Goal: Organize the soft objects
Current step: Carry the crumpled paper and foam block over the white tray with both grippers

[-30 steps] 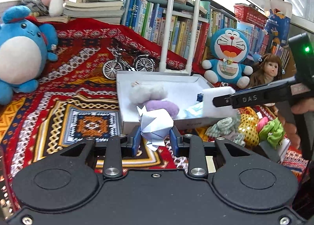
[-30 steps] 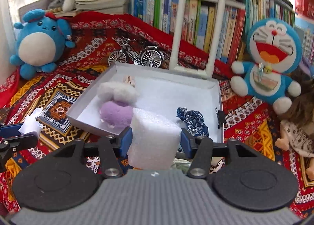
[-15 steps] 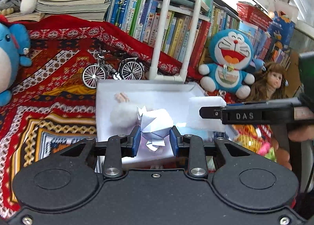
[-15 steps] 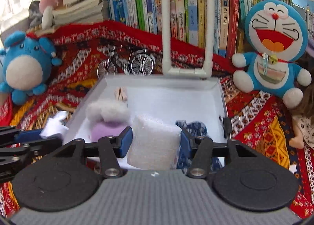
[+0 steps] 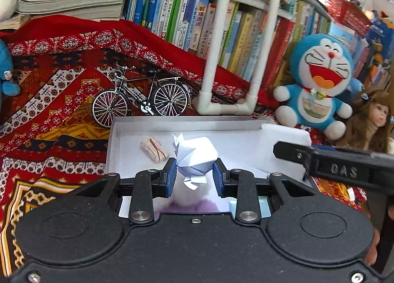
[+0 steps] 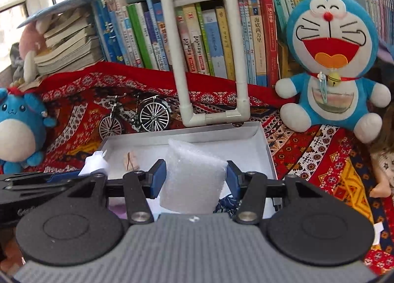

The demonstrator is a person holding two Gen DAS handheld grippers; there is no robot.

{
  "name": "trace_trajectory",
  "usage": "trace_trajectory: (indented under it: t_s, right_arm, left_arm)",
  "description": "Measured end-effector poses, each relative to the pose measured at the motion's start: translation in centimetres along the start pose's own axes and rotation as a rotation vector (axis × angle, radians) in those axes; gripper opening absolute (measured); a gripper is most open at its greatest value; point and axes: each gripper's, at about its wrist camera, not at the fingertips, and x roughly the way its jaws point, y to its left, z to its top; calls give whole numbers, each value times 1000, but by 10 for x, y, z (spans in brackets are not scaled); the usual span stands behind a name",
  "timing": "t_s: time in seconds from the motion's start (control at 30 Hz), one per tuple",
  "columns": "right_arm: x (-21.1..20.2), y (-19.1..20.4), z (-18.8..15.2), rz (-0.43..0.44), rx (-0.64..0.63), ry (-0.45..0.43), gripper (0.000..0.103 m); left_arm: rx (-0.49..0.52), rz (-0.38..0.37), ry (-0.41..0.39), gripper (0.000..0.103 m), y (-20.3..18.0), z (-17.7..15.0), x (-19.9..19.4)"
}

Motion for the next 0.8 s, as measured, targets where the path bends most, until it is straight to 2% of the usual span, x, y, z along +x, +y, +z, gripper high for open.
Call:
trace_trajectory:
  t_s: [0.2, 0.4, 0.8]
  right_arm:
    - [12, -2, -4, 25, 14, -5, 56]
    - [23, -4, -8, 25, 23, 15, 56]
    - [37, -9, -18, 33, 51, 59, 56]
  left_arm:
    - [23, 36, 30, 30, -6, 6, 26]
    - [32, 41, 57, 30, -9, 3, 42]
    - [32, 36, 63, 29, -7, 1, 50]
